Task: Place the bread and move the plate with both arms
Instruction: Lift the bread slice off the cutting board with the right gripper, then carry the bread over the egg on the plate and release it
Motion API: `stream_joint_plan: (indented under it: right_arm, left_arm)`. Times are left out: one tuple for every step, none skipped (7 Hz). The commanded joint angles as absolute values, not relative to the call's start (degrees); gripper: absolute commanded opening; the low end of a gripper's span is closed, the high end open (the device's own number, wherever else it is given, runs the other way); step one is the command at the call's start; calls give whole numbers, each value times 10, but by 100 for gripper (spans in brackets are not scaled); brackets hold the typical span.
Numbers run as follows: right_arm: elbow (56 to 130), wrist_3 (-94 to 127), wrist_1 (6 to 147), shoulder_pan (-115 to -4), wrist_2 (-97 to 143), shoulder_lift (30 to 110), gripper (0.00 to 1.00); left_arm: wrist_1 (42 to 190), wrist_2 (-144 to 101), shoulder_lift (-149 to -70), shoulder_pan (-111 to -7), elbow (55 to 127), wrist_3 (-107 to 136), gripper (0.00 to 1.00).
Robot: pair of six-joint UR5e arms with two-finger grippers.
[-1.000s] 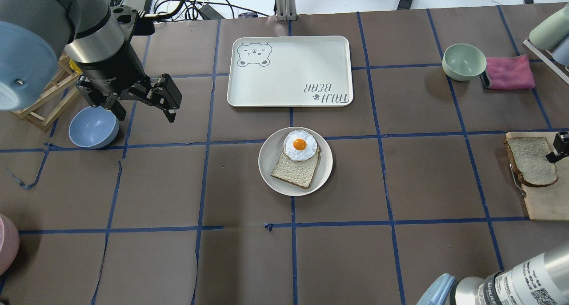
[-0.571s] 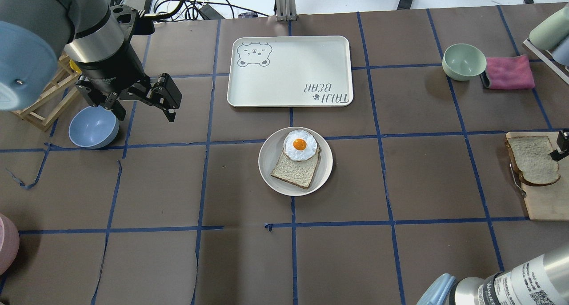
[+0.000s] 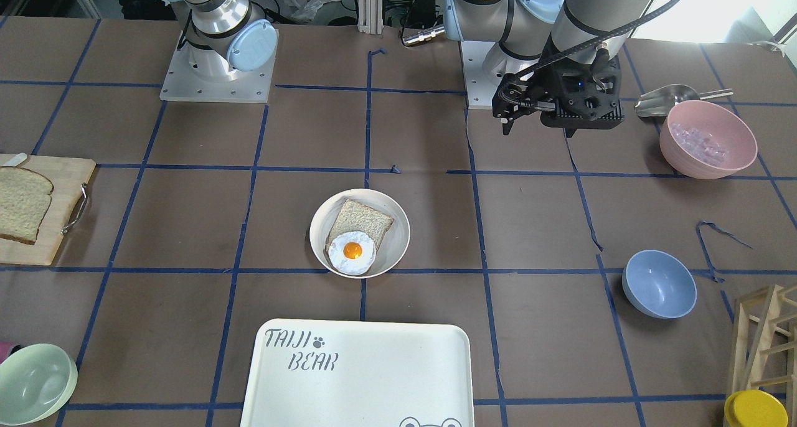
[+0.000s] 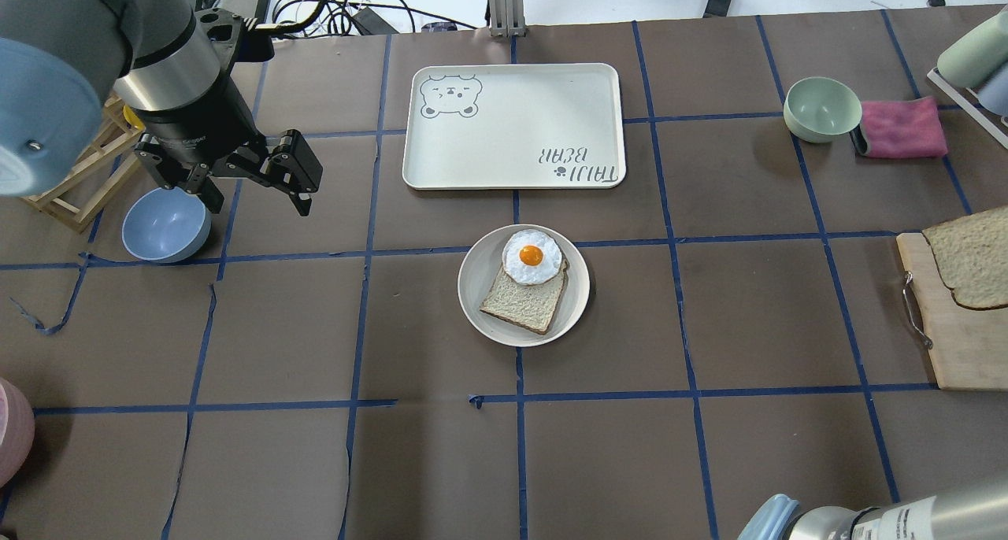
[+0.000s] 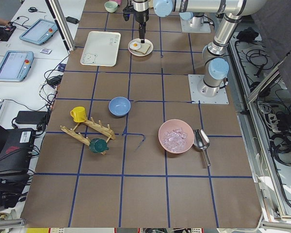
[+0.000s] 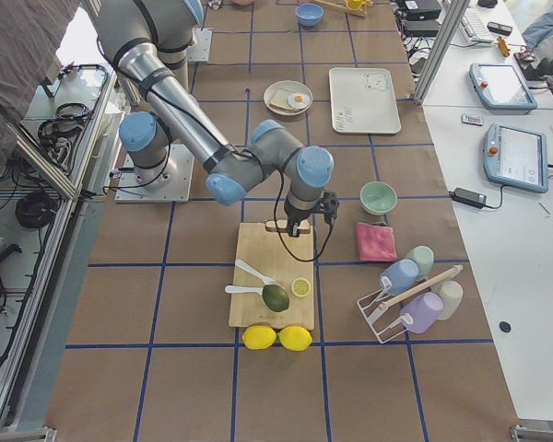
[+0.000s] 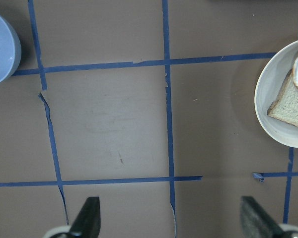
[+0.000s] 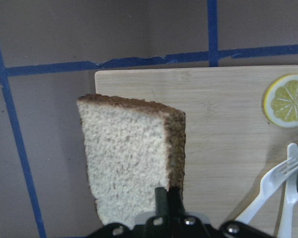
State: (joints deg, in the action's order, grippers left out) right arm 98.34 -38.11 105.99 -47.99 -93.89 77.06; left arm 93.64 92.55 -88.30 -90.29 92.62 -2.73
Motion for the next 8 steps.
stream_joint_plan:
  right_arm:
    - [977,-281,1002,-586,-934,837,0]
    - [959,-210,967,-658,-918,844,0]
    - [958,-102,946,-741,-870,841,0]
    - [960,-16,954,-823,-818,834,0]
    - [965,68,973,-904,-783,827,0]
    - [984,132,1050,-961,-739,814,0]
    - [1027,175,1152,-984,-717,803,0]
    - [1085,211,1238,-986,-686,785,0]
  left_arm:
    - [941,926,-881,-903,925,-27,100]
    - [941,919,-881,-900,924,-27,100]
    - [940,918,-881,-899,924,-27,100]
    - [937,918,-881,-895,923,-27,100]
    - [936,918,-882,-883,925,-16,100]
    - [936,918,-882,-881,925,-12,100]
    - [936,918,-882,-880,925,-13,100]
    - [937,919,-881,-880,925,-14,100]
